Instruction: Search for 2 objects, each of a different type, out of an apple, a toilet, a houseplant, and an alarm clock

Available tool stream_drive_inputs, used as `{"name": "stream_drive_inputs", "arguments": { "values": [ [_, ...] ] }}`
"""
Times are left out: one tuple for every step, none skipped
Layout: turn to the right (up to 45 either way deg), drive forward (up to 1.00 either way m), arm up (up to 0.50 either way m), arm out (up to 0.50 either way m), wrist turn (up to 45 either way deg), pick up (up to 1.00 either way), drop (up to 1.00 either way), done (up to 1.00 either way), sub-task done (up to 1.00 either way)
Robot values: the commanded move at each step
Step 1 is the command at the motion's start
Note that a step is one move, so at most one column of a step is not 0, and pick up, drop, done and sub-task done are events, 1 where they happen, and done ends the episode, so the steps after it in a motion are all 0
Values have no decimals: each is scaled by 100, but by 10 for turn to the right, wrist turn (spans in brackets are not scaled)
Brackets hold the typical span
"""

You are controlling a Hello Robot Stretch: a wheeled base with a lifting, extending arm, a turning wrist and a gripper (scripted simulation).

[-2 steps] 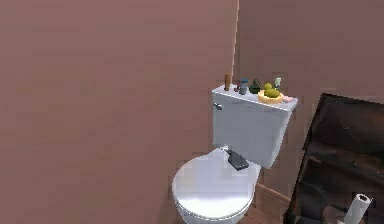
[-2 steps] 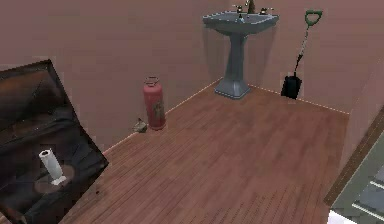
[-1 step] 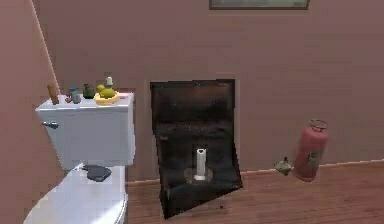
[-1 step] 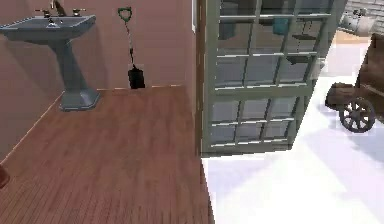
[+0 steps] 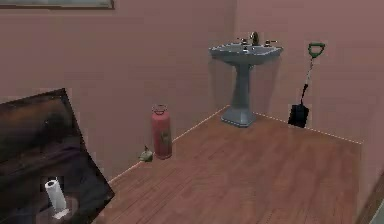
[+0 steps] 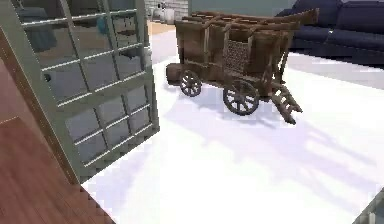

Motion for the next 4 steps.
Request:
{"name": "stream_drive_inputs", "arguments": {
  "values": [
    [450,0,0,0,0,0,0,0,0],
    [210,0,0,0,0,0,0,0,0],
    [0,5,0,0,0,0,0,0,0],
    [450,0,0,0,0,0,0,0,0]
  ]
}}
